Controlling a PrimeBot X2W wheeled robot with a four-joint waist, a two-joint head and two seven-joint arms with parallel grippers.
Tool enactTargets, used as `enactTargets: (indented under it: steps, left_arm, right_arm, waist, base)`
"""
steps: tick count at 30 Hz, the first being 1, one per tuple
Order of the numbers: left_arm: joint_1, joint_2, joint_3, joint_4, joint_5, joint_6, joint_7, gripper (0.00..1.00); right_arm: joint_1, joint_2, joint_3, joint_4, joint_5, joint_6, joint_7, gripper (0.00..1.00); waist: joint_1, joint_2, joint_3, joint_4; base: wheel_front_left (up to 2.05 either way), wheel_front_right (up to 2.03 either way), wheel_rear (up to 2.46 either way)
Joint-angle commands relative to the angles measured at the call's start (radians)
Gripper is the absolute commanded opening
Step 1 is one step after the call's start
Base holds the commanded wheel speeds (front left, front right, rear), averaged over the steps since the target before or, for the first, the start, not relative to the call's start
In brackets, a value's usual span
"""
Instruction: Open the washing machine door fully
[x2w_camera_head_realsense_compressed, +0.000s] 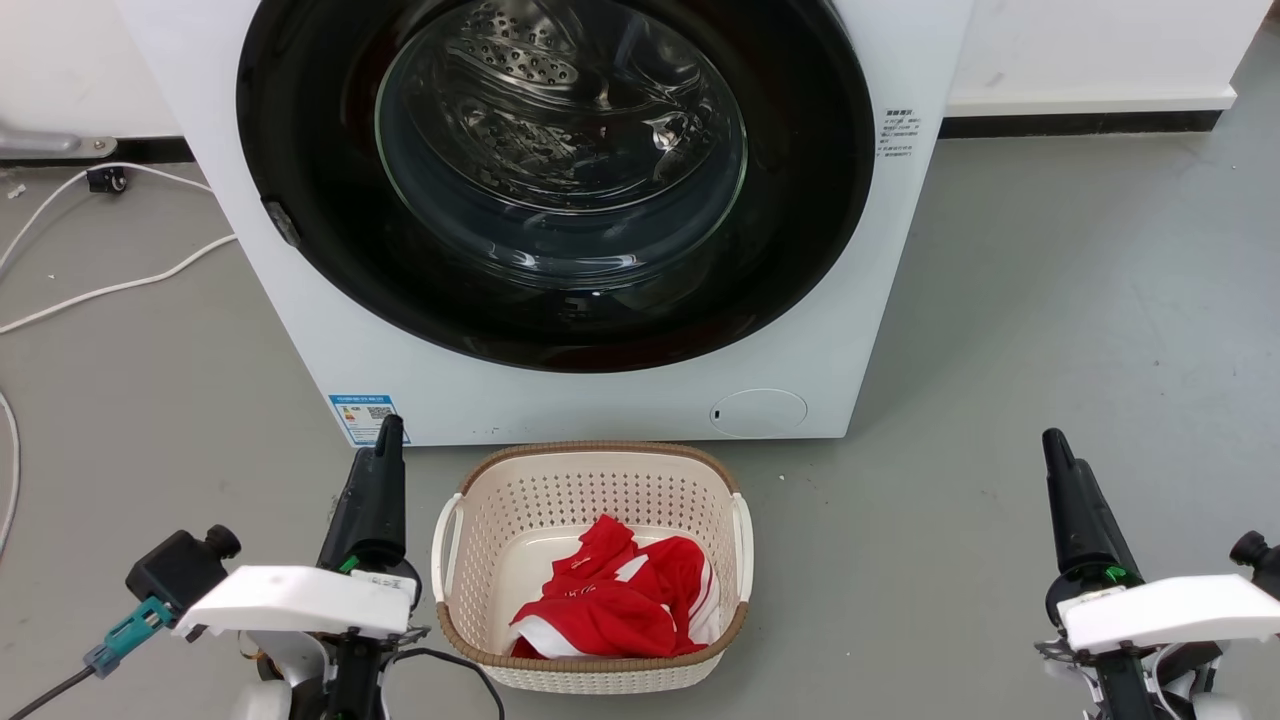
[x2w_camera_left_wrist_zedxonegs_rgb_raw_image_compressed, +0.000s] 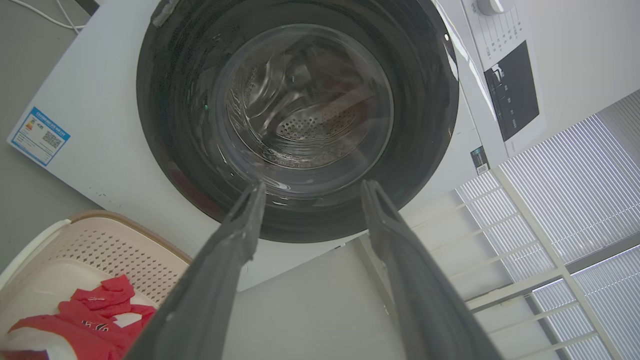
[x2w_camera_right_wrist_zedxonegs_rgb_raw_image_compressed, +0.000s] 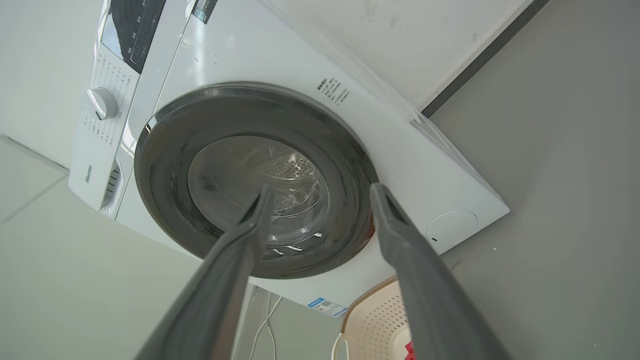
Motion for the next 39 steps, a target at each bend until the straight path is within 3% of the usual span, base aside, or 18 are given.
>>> enactTargets:
  steps: [1,15,39]
  left_arm:
    - [-0.024,0.003,-0.007,-0.022,0.047,-0.002,-0.01,1.0]
    - [-0.024,0.003,-0.036,-0.032,0.31,0.008,-0.056,1.0]
    - [-0.028,0.015,-0.085,-0.002,0.646,0.043,-0.121,1.0]
  right_arm:
    - [-0.005,-0.001,0.004,-0.024,-0.051,0.0,-0.01,1.0]
    - [0.016,0.0,0.022,-0.054,-0.327,0.0,-0.056,1.0]
    - [0.031,0.001,0.03,-0.069,-0.672,0.0,-0.094,1.0]
  waist:
    - [-0.0001,0.0,0.0,0.001]
    - [-0.0001,0.0,-0.003,0.004]
    - [-0.0002,0.0,-0.002,0.011]
  base:
    - [0.0,0.0,0.0]
    - [0.0,0.0,0.0]
    - [0.0,0.0,0.0]
